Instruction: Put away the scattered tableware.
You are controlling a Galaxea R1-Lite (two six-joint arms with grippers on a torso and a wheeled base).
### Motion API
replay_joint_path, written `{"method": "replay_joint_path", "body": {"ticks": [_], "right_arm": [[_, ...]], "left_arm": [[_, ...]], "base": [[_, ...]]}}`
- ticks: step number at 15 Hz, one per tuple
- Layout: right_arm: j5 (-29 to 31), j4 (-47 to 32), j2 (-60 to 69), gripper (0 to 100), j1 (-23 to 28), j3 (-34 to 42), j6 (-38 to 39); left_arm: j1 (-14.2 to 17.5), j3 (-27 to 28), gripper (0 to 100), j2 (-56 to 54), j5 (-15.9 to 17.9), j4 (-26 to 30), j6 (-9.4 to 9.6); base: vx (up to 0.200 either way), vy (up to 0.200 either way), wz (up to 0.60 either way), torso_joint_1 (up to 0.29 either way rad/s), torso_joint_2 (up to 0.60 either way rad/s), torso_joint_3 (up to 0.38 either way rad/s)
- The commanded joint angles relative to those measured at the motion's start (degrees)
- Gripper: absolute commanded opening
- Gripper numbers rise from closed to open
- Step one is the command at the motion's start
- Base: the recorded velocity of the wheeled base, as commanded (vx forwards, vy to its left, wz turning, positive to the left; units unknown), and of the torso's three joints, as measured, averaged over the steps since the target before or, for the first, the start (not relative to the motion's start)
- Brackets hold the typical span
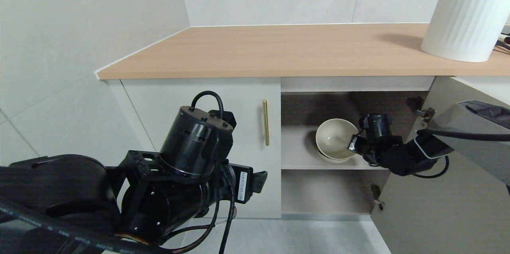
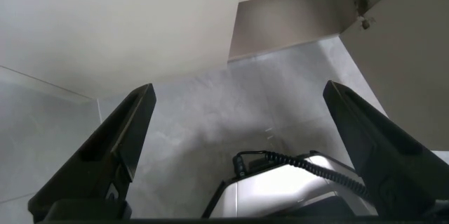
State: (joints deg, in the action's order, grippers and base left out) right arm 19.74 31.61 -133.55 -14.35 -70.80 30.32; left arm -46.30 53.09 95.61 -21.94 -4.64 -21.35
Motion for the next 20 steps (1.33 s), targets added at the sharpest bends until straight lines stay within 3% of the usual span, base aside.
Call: {"method": "replay_joint_path", "body": {"ticks": [1, 6, 7, 15, 17, 18, 20], "right_arm": [[0.1, 0.0, -0.5, 0, 0.0, -0.3, 0.0], [0.2, 0.0, -0.9, 0, 0.0, -0.6, 0.0], [0.2, 0.0, -0.9, 100, 0.0, -0.6, 0.0], [-0.2, -0.8, 0.5, 100, -1.9, 0.6, -0.1], [-0.9, -1.4, 4.5, 100, -3.1, 3.7, -0.3], [-1.8, -3.5, 6.5, 100, -3.8, 4.8, -0.3], [-4.3, -17.3, 14.5, 100, -6.2, 6.2, -0.4]], "left_arm": [[0.0, 0.0, 100, 0.1, 0.0, 0.0, -0.01], [0.0, 0.0, 100, 0.1, 0.0, 0.0, -0.01], [0.0, 0.0, 100, 0.1, 0.0, -0.1, -0.01], [0.2, 0.1, 100, 0.0, 0.0, -0.1, -0.1], [1.6, 0.4, 100, -0.8, 0.1, -0.5, -0.54], [2.3, 0.6, 100, -1.7, 0.3, -0.6, -1.15], [4.0, 0.8, 100, -3.2, 2.3, -0.5, -2.03]], "base": [[0.0, 0.0, 0.0, 0.0, 0.0, 0.0], [0.0, 0.0, 0.0, 0.0, 0.0, 0.0], [0.0, 0.0, 0.0, 0.0, 0.0, 0.0], [0.0, 0.0, 0.0, 0.0, 0.0, 0.0], [0.0, 0.0, 0.0, 0.0, 0.0, 0.0], [0.0, 0.0, 0.0, 0.0, 0.0, 0.0], [0.0, 0.0, 0.0, 0.0, 0.0, 0.0]]}}
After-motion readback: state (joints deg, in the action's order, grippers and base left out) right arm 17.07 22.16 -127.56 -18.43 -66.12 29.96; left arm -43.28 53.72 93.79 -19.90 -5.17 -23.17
